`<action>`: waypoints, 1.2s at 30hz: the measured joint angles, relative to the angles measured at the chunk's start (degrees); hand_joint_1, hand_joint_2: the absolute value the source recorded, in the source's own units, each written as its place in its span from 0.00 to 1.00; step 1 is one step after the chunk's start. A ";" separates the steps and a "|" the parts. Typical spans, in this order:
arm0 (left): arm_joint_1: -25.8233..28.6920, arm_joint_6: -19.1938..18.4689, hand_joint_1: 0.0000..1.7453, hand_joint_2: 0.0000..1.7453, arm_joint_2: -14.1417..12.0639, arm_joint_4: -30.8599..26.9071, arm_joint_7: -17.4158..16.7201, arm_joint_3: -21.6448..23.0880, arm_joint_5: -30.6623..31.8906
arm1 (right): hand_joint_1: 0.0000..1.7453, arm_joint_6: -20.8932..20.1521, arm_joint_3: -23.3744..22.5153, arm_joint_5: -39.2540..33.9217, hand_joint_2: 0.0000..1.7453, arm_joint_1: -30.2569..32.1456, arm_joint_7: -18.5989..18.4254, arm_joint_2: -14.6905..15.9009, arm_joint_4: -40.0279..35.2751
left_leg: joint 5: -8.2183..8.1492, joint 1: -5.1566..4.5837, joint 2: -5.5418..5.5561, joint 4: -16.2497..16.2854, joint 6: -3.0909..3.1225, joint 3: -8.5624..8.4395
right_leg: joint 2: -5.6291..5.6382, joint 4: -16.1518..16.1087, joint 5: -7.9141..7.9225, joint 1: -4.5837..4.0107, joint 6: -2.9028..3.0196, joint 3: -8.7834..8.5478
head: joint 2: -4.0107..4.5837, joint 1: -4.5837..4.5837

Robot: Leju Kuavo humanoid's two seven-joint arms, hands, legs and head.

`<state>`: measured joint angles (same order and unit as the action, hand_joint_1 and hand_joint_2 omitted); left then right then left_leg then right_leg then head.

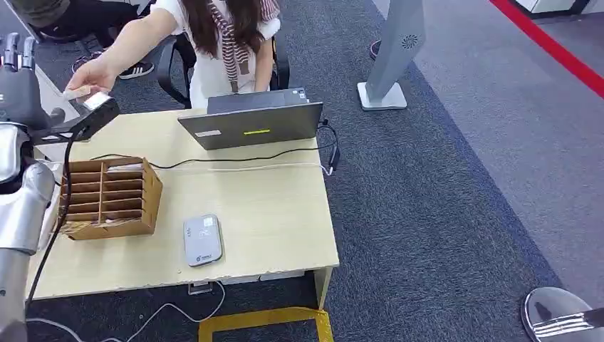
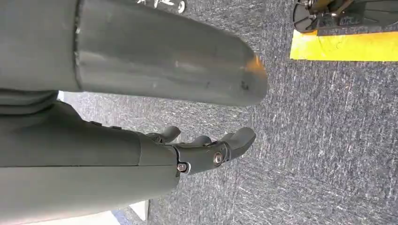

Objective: Pass the card to the sensor for recognition and then transmit it.

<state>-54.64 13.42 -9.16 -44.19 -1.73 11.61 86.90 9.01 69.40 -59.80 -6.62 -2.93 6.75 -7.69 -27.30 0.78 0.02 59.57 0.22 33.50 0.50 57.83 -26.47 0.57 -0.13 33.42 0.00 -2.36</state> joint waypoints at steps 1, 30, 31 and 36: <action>0.10 -0.02 0.00 1.00 0.02 0.04 0.00 0.00 0.00 | 0.00 0.00 0.02 -0.13 0.00 0.00 0.00 0.00 0.00 | 0.00 0.00 0.00 0.00 0.00 0.00 | 0.00 0.00 0.00 0.00 0.00 0.00 | 0.00 0.00; 2.81 -0.24 1.00 1.00 1.73 -0.09 2.29 0.00 -2.86 | 0.00 0.07 0.46 -1.49 0.00 0.00 -0.26 0.02 0.00 | 0.00 0.00 0.01 0.00 0.00 0.01 | -0.01 0.00 0.00 0.00 0.00 0.00 | 0.00 0.00; 2.92 -0.22 1.00 1.00 1.77 -0.18 2.43 0.00 -2.91 | 0.00 0.07 0.46 -1.49 0.00 -0.01 -0.26 0.00 0.00 | 0.00 0.00 0.01 0.00 0.00 0.01 | -0.01 0.00 0.00 0.00 0.00 0.00 | 0.00 0.00; 3.62 0.50 1.00 1.00 2.01 -0.81 3.63 0.00 -4.81 | 0.00 0.09 0.48 -1.73 0.00 0.00 -0.50 0.02 0.00 | 0.00 0.00 0.00 0.00 0.00 0.01 | -0.01 0.00 0.00 0.00 0.00 0.00 | 0.00 0.00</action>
<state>-51.02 13.93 -7.15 -45.01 1.90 11.61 82.09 9.09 69.88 -61.53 -6.62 -3.43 6.78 -7.69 -27.30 0.78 0.02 59.57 0.22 33.51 0.49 57.83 -26.47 0.57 -0.13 33.42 0.00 -2.36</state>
